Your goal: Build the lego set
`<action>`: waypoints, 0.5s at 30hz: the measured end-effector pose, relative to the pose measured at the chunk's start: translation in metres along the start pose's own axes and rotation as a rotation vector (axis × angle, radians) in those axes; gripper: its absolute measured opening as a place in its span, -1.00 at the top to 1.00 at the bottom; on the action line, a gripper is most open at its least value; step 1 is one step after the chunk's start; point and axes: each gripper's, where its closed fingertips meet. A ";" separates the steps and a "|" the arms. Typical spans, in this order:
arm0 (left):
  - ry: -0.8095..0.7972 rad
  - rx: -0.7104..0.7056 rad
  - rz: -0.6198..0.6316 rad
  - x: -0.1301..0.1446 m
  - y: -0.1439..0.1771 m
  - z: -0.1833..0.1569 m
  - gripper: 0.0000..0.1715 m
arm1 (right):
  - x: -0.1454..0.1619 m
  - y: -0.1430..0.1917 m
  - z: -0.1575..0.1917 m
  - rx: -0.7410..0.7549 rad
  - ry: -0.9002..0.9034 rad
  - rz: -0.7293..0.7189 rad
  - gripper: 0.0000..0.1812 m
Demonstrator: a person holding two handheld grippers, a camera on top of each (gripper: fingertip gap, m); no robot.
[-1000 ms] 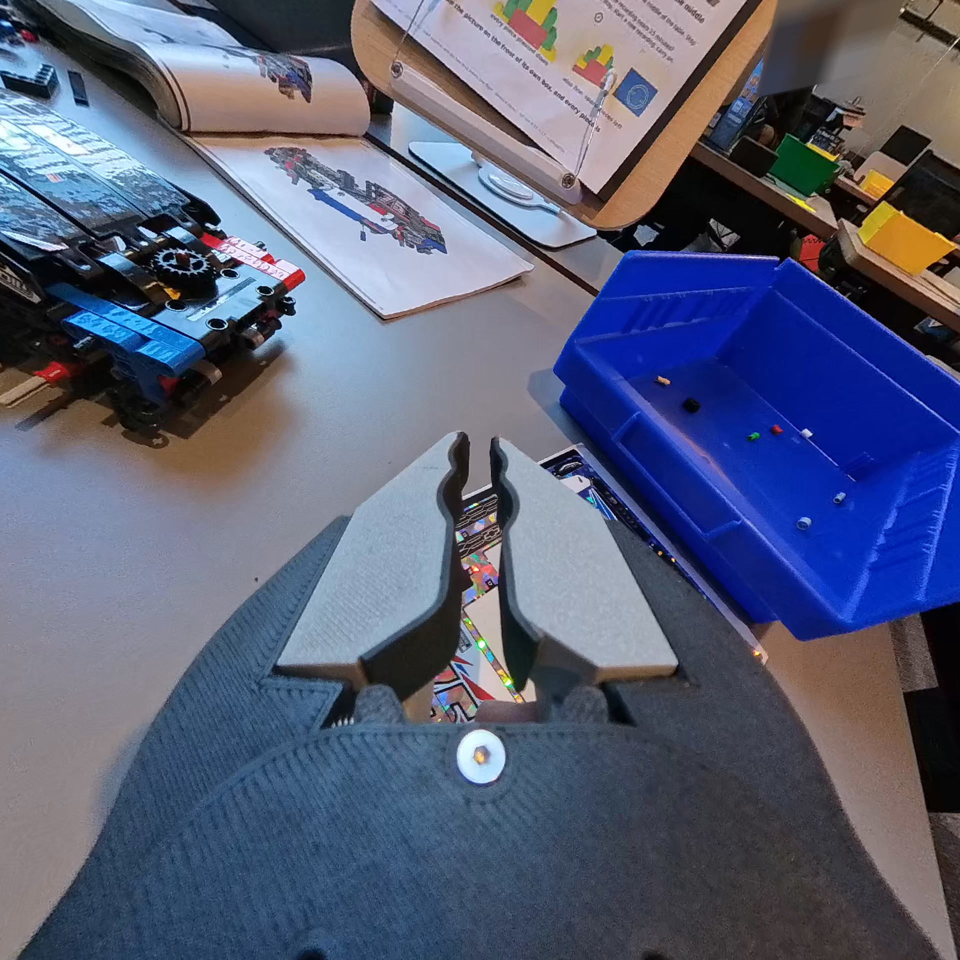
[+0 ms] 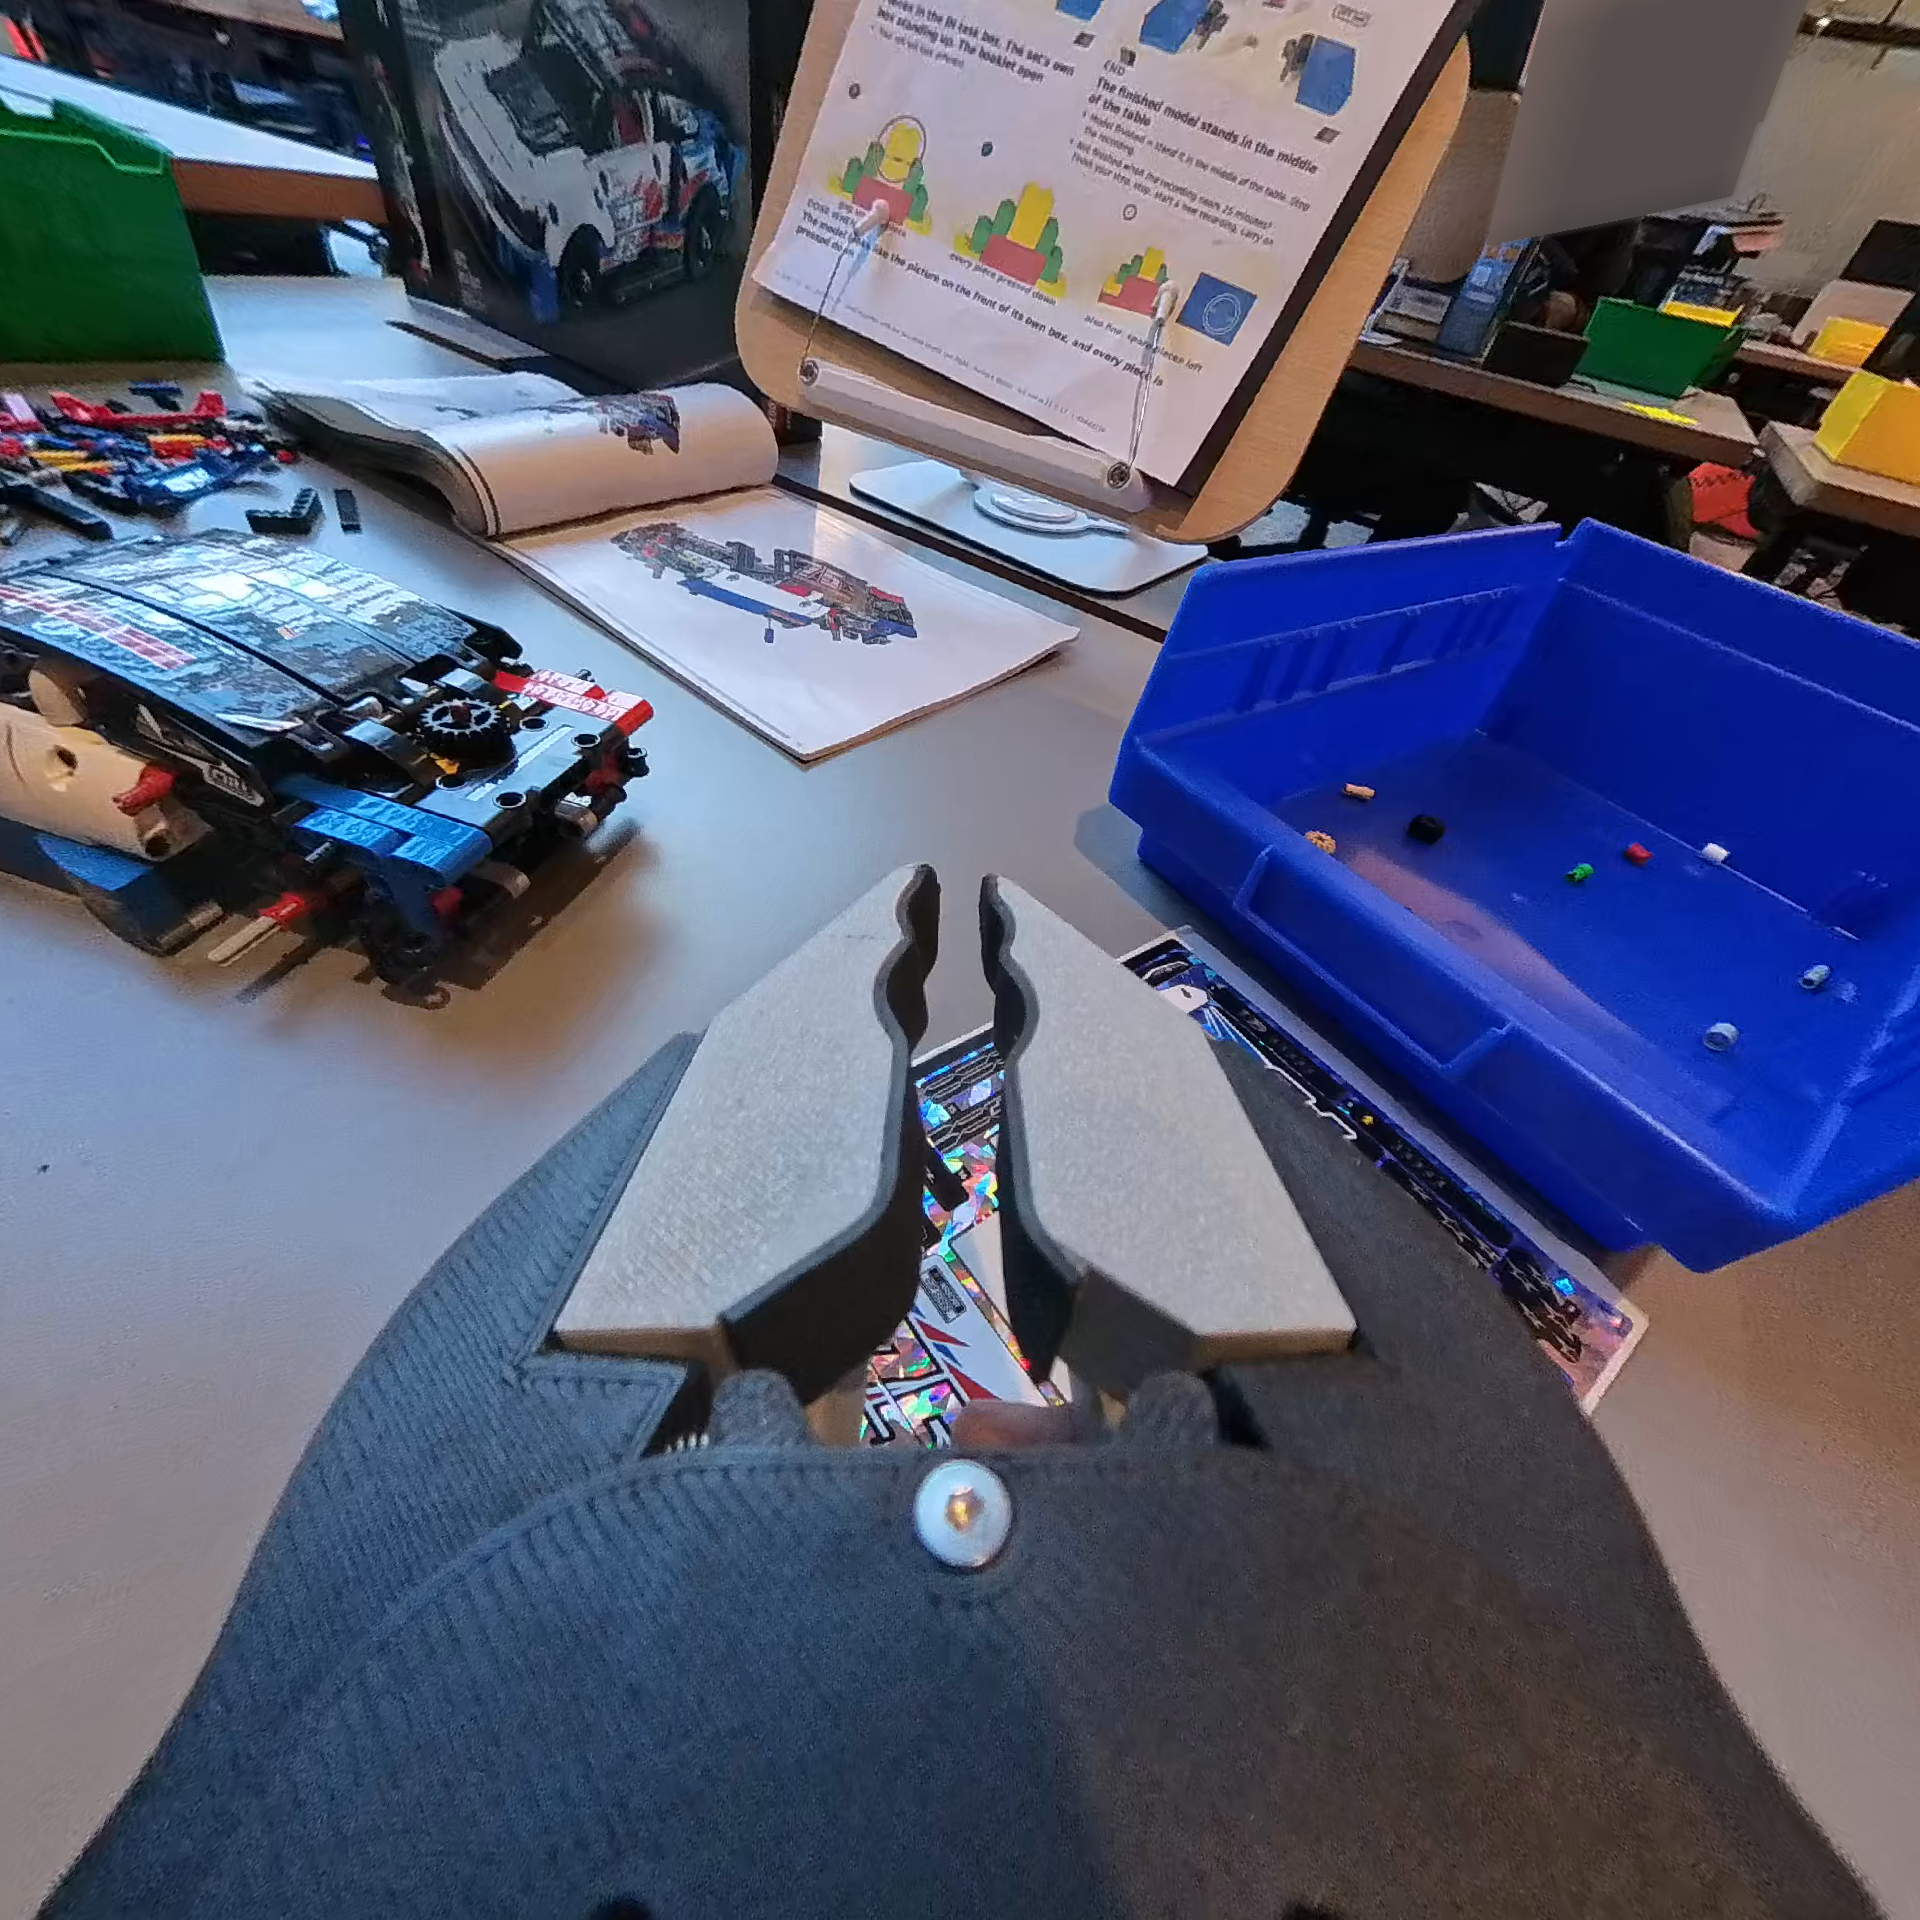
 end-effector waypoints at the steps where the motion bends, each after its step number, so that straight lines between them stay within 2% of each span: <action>1: 0.003 0.001 -0.004 0.001 0.001 0.000 0.86 | 0.000 0.000 0.000 -0.002 -0.002 -0.002 0.94; 5: -0.002 0.017 -0.020 0.002 0.001 -0.001 0.96 | -0.001 0.000 0.001 -0.006 0.003 -0.005 0.93; 9: -0.030 0.003 -0.013 0.004 0.004 0.003 0.97 | -0.002 0.002 0.002 -0.003 0.011 -0.007 0.94; 15: 0.017 0.107 -0.103 -0.004 0.039 0.003 0.97 | -0.005 0.005 0.004 -0.008 0.017 -0.024 0.94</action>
Point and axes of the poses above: each gripper's, where its closed fingertips meet, y back along the fingers, x out of its underside, z = x × y across the jaws, and after that the axes turned 8 degrees about z, right-handed
